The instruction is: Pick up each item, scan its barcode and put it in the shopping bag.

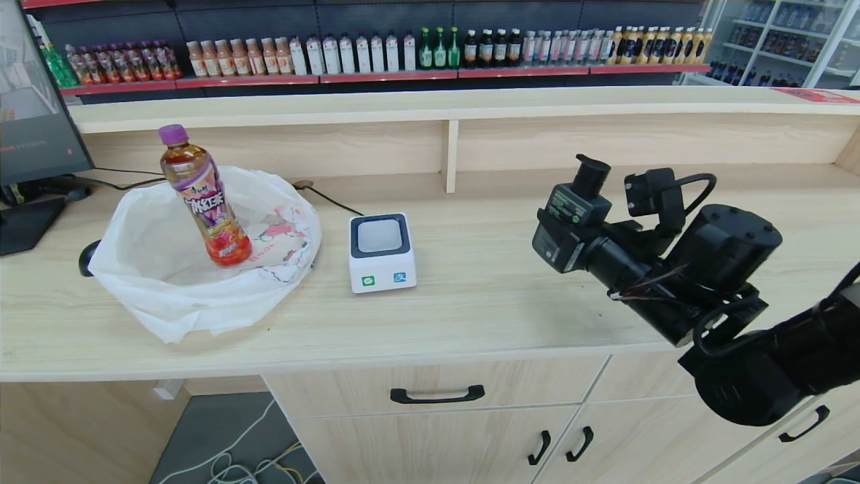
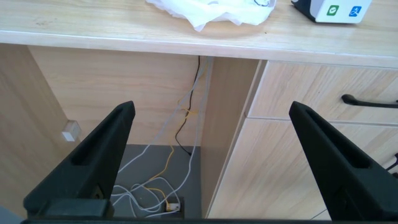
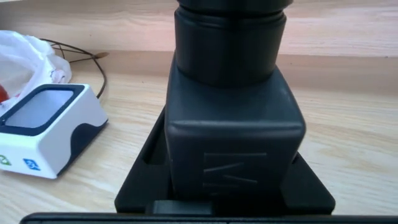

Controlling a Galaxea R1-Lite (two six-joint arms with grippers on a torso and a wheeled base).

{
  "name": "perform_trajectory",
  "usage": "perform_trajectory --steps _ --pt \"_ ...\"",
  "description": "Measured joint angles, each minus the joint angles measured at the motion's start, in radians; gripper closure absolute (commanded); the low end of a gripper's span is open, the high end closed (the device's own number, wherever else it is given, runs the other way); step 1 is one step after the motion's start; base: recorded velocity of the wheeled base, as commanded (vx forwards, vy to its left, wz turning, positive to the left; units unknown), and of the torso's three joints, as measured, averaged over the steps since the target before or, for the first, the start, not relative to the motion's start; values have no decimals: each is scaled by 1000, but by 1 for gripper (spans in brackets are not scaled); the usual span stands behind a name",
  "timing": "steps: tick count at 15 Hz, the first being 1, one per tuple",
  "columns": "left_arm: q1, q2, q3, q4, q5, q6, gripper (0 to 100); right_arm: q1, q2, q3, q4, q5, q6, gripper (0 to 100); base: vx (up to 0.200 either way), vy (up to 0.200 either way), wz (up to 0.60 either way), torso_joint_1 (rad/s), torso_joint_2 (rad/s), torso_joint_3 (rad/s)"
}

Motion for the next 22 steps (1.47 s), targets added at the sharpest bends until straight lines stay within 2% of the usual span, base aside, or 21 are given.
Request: perform_trajectory --steps 6,12,17,19,22 --pt "0 0 0 0 0 0 0 111 -142 246 -97 2 4 100 0 0 0 0 0 0" --pt "0 0 0 0 0 0 0 181 -220 417 -172 0 2 100 0 0 0 0 0 0" --pt "0 0 0 0 0 0 0 196 -246 435 -177 3 16 100 0 0 0 0 0 0" --pt "0 0 0 0 0 0 0 237 -251 433 -179 10 61 100 0 0 0 0 0 0" --pt "0 0 0 0 0 0 0 345 -257 428 -189 49 156 100 0 0 0 0 0 0"
